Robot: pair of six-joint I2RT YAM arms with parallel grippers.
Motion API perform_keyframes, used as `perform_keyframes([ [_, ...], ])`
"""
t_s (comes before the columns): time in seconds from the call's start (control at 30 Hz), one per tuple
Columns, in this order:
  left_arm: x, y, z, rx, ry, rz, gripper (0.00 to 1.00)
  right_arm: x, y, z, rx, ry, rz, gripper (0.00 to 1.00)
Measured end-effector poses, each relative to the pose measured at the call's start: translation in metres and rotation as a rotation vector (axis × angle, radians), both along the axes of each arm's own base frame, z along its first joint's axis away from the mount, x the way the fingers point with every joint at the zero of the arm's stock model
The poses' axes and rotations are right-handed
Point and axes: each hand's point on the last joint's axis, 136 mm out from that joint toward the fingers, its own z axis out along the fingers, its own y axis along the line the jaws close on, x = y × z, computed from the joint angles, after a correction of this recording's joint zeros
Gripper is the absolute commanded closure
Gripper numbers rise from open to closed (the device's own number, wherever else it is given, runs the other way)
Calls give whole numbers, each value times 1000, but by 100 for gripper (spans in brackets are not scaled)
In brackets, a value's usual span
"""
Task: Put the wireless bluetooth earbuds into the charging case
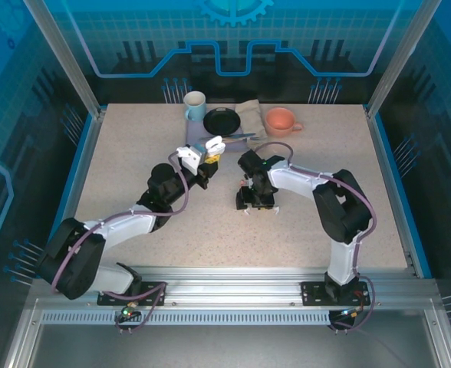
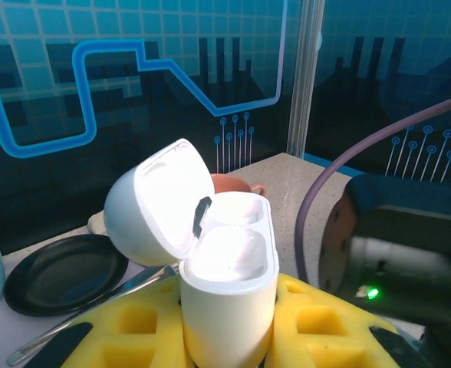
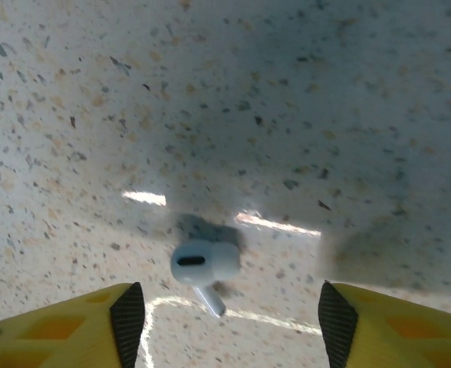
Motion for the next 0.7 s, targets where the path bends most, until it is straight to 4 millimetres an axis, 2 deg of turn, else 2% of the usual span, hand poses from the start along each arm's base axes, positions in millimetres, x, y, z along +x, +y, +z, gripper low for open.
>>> perform_keyframes([
  [0.2,-5,4,6,-9,-16,6,100,8,11,-1,-13,-23,19,42],
  [0.43,-5,4,6,-8,-16,6,100,9,9,-11,-46,-16,21,47],
  [0.7,-5,4,6,-8,-16,7,100,8,15,-10,-53,-23,43,54],
])
